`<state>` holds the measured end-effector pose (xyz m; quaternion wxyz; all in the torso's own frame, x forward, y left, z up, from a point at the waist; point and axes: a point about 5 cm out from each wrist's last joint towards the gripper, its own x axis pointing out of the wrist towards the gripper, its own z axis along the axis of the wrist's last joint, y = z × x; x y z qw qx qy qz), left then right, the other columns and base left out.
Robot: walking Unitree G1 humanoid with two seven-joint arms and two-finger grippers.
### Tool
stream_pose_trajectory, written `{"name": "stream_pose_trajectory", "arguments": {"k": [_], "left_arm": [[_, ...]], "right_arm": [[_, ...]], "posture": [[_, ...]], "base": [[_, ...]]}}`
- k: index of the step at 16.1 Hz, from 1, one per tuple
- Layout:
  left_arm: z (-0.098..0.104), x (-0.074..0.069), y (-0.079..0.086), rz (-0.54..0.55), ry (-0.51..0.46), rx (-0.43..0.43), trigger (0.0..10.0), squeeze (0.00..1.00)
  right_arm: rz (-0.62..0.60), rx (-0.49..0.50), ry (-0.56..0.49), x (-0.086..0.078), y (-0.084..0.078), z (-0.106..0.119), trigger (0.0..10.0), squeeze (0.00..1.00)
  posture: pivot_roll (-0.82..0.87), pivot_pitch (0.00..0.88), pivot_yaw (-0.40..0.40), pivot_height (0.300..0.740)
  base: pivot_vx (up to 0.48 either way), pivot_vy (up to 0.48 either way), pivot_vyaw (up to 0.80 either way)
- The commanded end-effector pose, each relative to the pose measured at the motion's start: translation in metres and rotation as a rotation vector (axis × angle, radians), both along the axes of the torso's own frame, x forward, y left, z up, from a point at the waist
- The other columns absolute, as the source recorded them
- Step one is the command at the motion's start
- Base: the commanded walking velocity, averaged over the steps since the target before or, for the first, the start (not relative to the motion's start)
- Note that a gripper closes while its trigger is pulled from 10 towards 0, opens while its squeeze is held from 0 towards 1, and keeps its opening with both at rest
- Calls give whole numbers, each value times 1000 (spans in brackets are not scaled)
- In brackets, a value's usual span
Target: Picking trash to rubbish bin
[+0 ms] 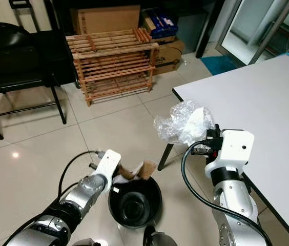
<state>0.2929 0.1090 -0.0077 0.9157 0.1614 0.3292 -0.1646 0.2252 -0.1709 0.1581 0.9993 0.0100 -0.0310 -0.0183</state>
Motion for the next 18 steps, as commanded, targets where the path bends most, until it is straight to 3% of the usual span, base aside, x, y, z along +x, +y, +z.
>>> {"name": "stream_pose_trajectory", "arguments": {"k": [1, 9, 12, 18], "left_arm": [[-6, -6, -5, -45, 15, 18, 10000, 0], [-25, -27, -17, -159, 93, 79, 10000, 0], [-34, -36, -7, -180, 110, 156, 10000, 0], [-41, -43, 10, -157, 130, 217, 10000, 0]], "right_arm": [[-16, -13, 8, -4, -5, 1, 10000, 0], [-18, -21, 14, -7, -5, 2, 10000, 0], [-26, -26, 25, -12, -7, 2, 10000, 0], [-27, -31, 29, -14, -8, 4, 10000, 0]], "posture": [[73, 160, -109, 740], [47, 170, -118, 740], [31, 176, -124, 740], [22, 185, -136, 740]], "base": [[0, 0, 0], [0, 0, 0], [0, 0, 0], [0, 0, 0]]}}
